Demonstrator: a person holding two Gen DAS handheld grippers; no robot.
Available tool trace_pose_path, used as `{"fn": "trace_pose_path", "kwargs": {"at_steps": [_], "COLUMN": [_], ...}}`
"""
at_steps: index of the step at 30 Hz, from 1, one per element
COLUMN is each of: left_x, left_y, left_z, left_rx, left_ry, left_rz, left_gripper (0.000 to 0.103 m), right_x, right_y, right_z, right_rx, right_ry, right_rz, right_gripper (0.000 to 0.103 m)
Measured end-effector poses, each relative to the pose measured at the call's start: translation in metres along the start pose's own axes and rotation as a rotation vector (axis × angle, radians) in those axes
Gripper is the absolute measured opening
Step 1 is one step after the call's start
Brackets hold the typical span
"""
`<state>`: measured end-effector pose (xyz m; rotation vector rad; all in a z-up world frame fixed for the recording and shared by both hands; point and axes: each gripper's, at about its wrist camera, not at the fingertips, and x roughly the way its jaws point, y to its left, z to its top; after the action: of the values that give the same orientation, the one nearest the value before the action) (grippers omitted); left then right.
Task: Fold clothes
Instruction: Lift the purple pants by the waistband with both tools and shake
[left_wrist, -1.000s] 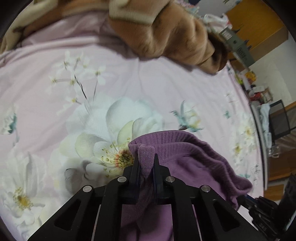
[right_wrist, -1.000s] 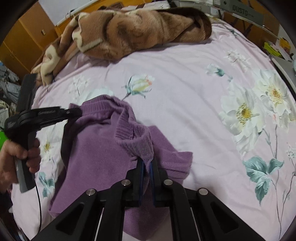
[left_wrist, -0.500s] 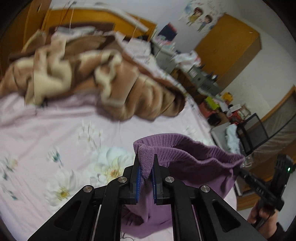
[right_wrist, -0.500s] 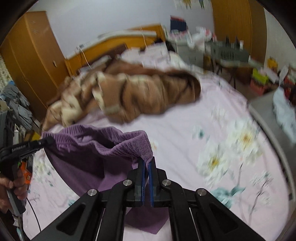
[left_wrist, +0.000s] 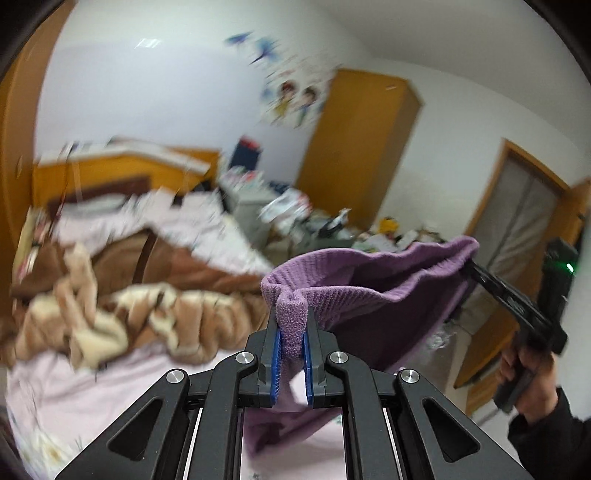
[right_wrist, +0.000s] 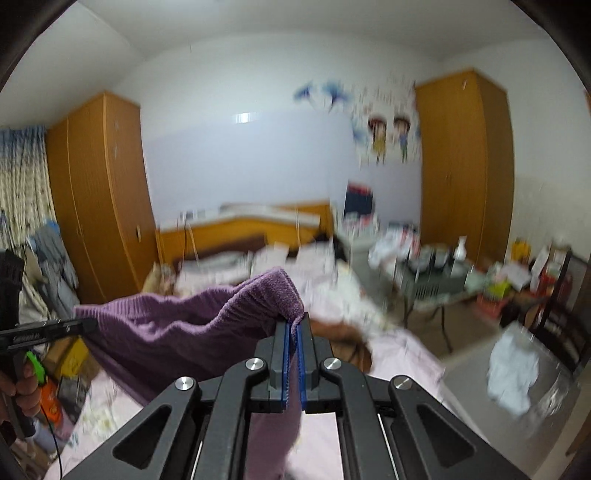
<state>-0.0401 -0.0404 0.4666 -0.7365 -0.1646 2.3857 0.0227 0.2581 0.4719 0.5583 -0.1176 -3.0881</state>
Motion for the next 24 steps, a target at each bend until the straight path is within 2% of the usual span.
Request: {"fn": "trace_pose_path", "kwargs": {"at_steps": [4, 7, 10, 14, 15, 17, 20, 22, 24], "left_x": [-0.043, -0.053, -0.037, 0.009, 0.017, 0.028, 0.025, 0.019, 0.007], "left_y": [-0.042, -0.058, -0.065, -0.069, -0.074, -0.088, -0.126, -0.151, -0.171], "left_z": [0.031, 0.025, -0.008, -0.081, -0.096, -0.116, -0.103, -0.082, -0.058], "left_rx": [0.073, 0.082, 0.051, -0.008, -0.015, -0.02, 0.015, 0.039, 0.065], "left_ry": [-0.042, -0.029, 0.053, 0.245, 0.281, 0.322, 0.299, 0.256, 0.19], "left_rz": [-0.057, -0.085, -0.089, -0.092, -0.106, -0.152, -0.236, -0.301, -0.363], "left_gripper": [0.01, 0.01, 0.01, 0.01, 0.01, 0.01, 0.01, 0.01, 0.01], "right_x": [-0.043, -0.054, -0.045, -0.012, -0.007, -0.01, -0.026, -0.045, -0.066], "right_y": [-0.011, -0.017, -0.025, -0.047, -0.054, -0.069, -0.092, -0.11, -0.121], "right_z": [0.042, 0.044, 0.021, -0.042, -0.057, -0.066, -0.056, -0.029, 0.013], "right_rx": [0.013, 0.026, 0.059, 0.145, 0.167, 0.193, 0.204, 0.181, 0.151], "right_ry": [-0.086, -0.103, -0.044, 0.115, 0.143, 0.15, 0.117, 0.064, -0.003], "right_rz": [-0.008, -0.024, -0.043, -0.075, -0.086, -0.116, -0.169, -0.208, -0.235], "right_gripper": [0.004, 0.004, 0.004, 0.004, 0.004, 0.003, 0.003, 0.003, 0.004]}}
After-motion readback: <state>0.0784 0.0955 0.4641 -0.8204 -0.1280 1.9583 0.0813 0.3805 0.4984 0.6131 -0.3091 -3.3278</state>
